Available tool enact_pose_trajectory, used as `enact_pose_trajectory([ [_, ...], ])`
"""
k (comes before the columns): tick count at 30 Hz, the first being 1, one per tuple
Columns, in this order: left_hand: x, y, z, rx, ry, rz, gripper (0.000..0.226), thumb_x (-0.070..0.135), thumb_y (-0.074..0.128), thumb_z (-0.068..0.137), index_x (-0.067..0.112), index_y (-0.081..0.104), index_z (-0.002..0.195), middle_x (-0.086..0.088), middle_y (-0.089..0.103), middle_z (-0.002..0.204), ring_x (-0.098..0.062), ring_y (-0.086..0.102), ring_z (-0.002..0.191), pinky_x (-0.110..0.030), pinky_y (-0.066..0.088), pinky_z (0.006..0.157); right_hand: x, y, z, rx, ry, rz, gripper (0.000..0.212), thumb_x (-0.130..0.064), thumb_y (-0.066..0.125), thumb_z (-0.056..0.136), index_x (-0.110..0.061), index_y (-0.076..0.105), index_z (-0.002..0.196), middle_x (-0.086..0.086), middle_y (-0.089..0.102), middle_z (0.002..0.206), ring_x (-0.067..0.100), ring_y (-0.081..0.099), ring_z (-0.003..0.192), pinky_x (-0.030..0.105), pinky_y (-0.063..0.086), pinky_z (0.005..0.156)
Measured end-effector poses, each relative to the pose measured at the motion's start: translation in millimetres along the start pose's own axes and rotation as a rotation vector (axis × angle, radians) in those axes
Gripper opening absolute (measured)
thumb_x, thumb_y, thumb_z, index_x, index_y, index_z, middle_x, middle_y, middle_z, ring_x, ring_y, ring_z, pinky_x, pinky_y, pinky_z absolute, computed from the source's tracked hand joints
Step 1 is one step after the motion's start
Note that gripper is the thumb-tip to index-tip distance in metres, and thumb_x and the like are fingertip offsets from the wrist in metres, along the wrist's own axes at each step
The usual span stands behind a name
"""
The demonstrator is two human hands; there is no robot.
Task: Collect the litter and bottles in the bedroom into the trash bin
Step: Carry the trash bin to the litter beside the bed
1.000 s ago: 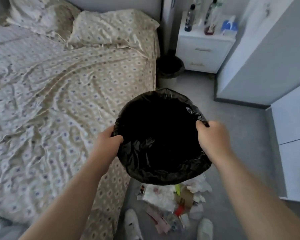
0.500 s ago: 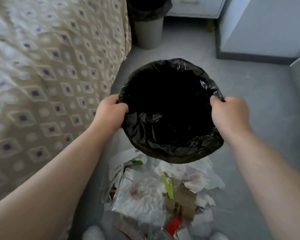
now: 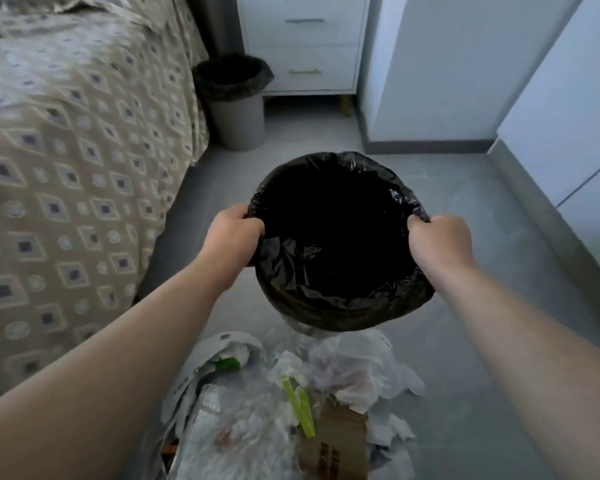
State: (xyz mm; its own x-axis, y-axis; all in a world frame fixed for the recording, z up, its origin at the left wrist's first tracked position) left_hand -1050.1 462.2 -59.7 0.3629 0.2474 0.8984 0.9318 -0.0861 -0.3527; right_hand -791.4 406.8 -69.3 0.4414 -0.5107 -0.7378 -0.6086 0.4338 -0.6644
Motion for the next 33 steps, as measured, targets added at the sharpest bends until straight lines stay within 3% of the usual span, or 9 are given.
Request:
enact_pose_trajectory([
  [5,26,101,-40,-0.177,0.063,-0.032,0.021,-0.002,0.039,0.063,0.014,0.049,0.074,-0.009,0.04,0.073,-0.023,0.038,0.066,-0.037,0.034,0.058,73,-103,-3,0.116,0.085,0.006,0.048,-0.025,0.051,0.091,-0.017,0.021,0.055,0.002,0.025,0.051,0.021,0.026,0.047,0.03,0.021,0.049],
  [8,34,160,-67,-0.257,0.063,0.005,0.012,-0.002,0.04,0.067,0.005,0.048,0.073,-0.01,0.043,0.068,-0.023,0.041,0.062,-0.036,0.035,0.057,118,-154,-10,0.188,0.133,-0.063,0.045,-0.026,0.051,0.092,-0.014,0.026,0.056,0.004,0.027,0.052,0.023,0.028,0.047,0.032,0.022,0.05],
  [11,26,210,-89,-0.364,0.062,0.035,0.015,-0.002,0.039,0.066,0.012,0.04,0.062,-0.005,0.036,0.058,-0.021,0.034,0.053,-0.034,0.03,0.054,166,-184,-17,0.225,0.179,-0.106,0.045,-0.025,0.05,0.095,-0.009,0.031,0.057,0.007,0.032,0.053,0.025,0.032,0.048,0.033,0.022,0.048],
  [15,2,255,-108,-0.431,0.058,0.092,0.017,-0.002,0.039,0.068,0.014,0.043,0.062,-0.002,0.04,0.057,-0.021,0.038,0.054,-0.032,0.032,0.056,227,-194,-22,0.246,0.255,-0.113,0.047,-0.027,0.051,0.095,-0.009,0.036,0.053,0.012,0.042,0.055,0.031,0.045,0.055,0.034,0.028,0.053],
  [19,-23,283,-117,-0.493,0.052,0.166,0.015,0.002,0.041,0.068,0.016,0.045,0.064,-0.001,0.044,0.058,-0.021,0.041,0.056,-0.029,0.032,0.056,265,-195,-30,0.22,0.345,-0.153,0.041,-0.028,0.048,0.095,-0.005,0.05,0.062,0.017,0.058,0.072,0.036,0.057,0.074,0.036,0.036,0.063],
  [25,-45,307,-122,-0.492,0.046,0.203,0.016,0.003,0.041,0.07,0.011,0.054,0.074,-0.003,0.052,0.065,-0.025,0.048,0.064,-0.031,0.035,0.058,291,-194,-33,0.22,0.391,-0.178,0.042,-0.024,0.047,0.096,-0.002,0.051,0.062,0.015,0.056,0.067,0.031,0.05,0.064,0.036,0.033,0.056],
  [29,-51,311,-126,-0.505,0.024,0.181,0.018,0.0,0.04,0.072,0.013,0.052,0.069,-0.002,0.05,0.061,-0.023,0.046,0.061,-0.031,0.034,0.056,304,-187,-37,0.22,0.412,-0.161,0.045,-0.023,0.046,0.097,-0.008,0.04,0.054,0.011,0.048,0.06,0.024,0.043,0.055,0.029,0.029,0.049],
  [33,-56,315,-129,-0.54,0.004,0.159,0.02,0.0,0.04,0.071,0.009,0.058,0.076,-0.002,0.052,0.062,-0.024,0.049,0.062,-0.032,0.038,0.06,317,-181,-43,0.212,0.464,-0.109,0.044,-0.024,0.046,0.098,-0.003,0.045,0.059,0.013,0.051,0.064,0.025,0.047,0.059,0.034,0.032,0.053],
])
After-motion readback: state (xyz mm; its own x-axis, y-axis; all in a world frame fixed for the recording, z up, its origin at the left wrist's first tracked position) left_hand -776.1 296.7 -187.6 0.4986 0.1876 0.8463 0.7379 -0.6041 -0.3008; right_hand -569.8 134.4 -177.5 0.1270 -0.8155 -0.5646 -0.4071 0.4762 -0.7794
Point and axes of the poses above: each hand's wrist, its own z-axis towards the middle knuckle, its own y-axis out of the palm, x = y × z, the point moved 1 cm from there along z, towards the middle knuckle
